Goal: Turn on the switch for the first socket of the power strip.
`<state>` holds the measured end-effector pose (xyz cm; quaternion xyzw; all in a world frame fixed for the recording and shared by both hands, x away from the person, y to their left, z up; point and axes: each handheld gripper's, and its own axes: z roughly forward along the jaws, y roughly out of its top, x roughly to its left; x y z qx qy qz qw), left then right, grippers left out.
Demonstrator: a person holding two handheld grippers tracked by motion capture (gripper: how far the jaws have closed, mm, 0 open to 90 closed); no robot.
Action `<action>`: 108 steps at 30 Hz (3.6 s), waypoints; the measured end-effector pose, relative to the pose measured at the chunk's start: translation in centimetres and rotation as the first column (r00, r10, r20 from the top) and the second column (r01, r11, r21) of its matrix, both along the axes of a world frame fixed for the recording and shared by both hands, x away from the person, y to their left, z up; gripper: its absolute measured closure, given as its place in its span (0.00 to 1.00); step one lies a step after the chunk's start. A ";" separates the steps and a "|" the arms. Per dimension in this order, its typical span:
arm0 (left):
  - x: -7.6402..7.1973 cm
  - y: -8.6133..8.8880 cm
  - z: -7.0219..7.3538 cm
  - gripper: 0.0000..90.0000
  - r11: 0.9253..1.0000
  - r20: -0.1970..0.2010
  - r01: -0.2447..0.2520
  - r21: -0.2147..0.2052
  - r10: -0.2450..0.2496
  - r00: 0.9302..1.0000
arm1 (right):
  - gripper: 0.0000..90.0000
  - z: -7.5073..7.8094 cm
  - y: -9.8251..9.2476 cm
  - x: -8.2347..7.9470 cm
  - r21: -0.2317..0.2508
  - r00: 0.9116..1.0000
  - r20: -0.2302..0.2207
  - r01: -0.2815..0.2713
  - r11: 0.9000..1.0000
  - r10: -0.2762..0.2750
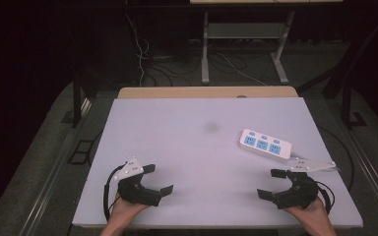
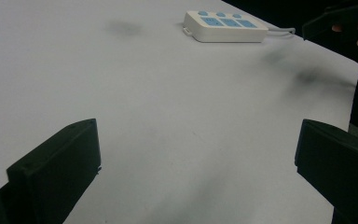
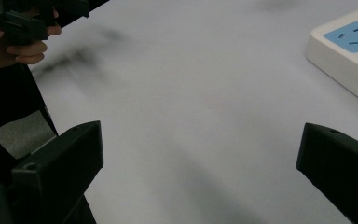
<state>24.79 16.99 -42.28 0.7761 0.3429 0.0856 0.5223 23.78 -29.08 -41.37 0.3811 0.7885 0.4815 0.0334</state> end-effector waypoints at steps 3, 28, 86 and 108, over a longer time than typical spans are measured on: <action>0.0 0.0 -0.1 0.00 1.000 -0.003 -0.003 0.000 0.003 1.000 | 0.00 0.2 0.3 0.1 -0.017 1.000 -0.006 -0.012 1.000 0.012; -0.1 0.1 -0.2 0.00 1.000 -0.013 0.005 -0.004 -0.005 1.000 | 0.00 4.5 -0.6 3.0 -0.104 0.999 -0.012 -0.050 0.993 0.049; 0.1 0.6 -0.4 0.00 1.000 -0.021 -0.013 -0.010 0.013 1.000 | 0.00 7.3 -3.4 12.3 -0.267 0.997 -0.063 -0.051 0.962 0.035; 0.1 0.6 -0.4 0.00 1.000 -0.020 -0.014 -0.009 0.014 1.000 | 0.37 6.2 -6.3 14.3 -0.229 0.998 -0.057 0.020 0.973 -0.034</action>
